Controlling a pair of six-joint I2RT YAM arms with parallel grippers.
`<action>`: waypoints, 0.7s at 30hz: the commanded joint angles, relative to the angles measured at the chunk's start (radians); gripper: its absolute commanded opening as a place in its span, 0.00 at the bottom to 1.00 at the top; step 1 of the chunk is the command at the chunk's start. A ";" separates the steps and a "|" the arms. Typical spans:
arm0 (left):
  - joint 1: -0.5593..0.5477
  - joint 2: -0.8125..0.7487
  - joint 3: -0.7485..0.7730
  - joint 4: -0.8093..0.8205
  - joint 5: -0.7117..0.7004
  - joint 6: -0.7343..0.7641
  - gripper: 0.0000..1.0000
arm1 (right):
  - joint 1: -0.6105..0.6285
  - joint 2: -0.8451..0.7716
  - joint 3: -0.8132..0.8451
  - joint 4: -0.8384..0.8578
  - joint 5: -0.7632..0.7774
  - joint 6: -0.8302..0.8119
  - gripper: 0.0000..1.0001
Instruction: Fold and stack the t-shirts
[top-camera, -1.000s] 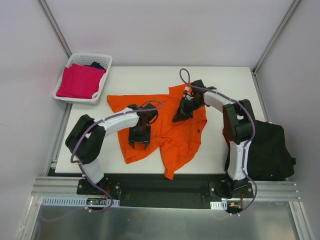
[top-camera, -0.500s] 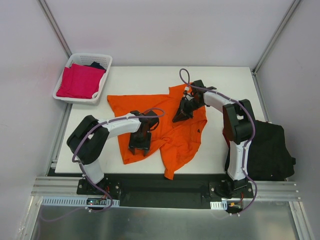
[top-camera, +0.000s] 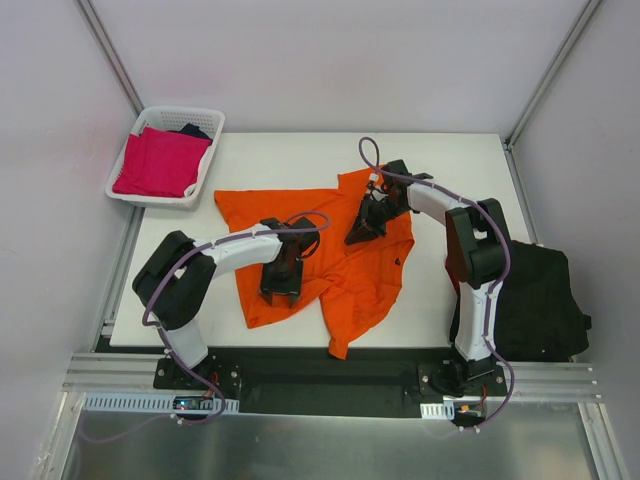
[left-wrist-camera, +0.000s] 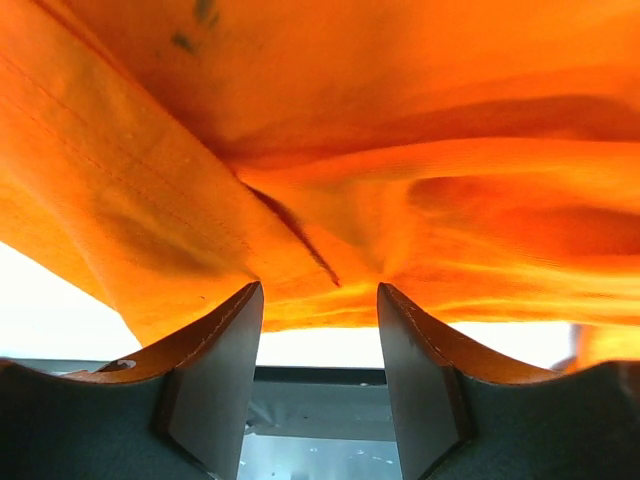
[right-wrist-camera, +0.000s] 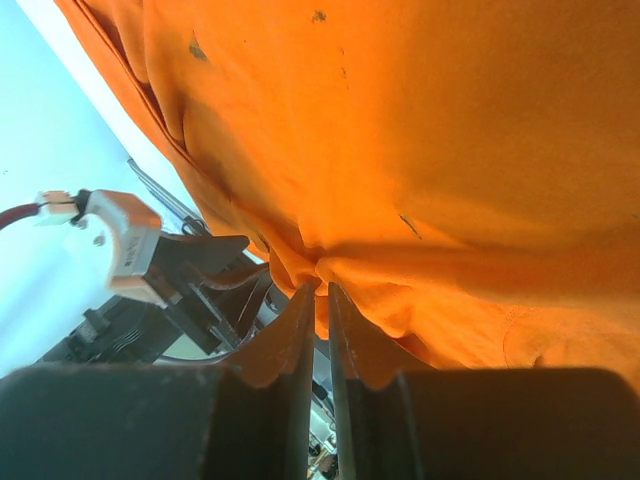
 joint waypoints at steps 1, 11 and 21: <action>-0.011 -0.002 0.063 -0.042 -0.037 0.009 0.49 | 0.006 -0.004 0.005 -0.011 -0.018 -0.014 0.13; -0.011 -0.012 -0.011 -0.045 -0.060 -0.012 0.48 | 0.007 -0.008 -0.001 -0.011 -0.016 -0.017 0.13; -0.011 -0.029 -0.043 -0.042 -0.069 -0.024 0.48 | 0.007 -0.007 -0.005 -0.011 -0.016 -0.014 0.13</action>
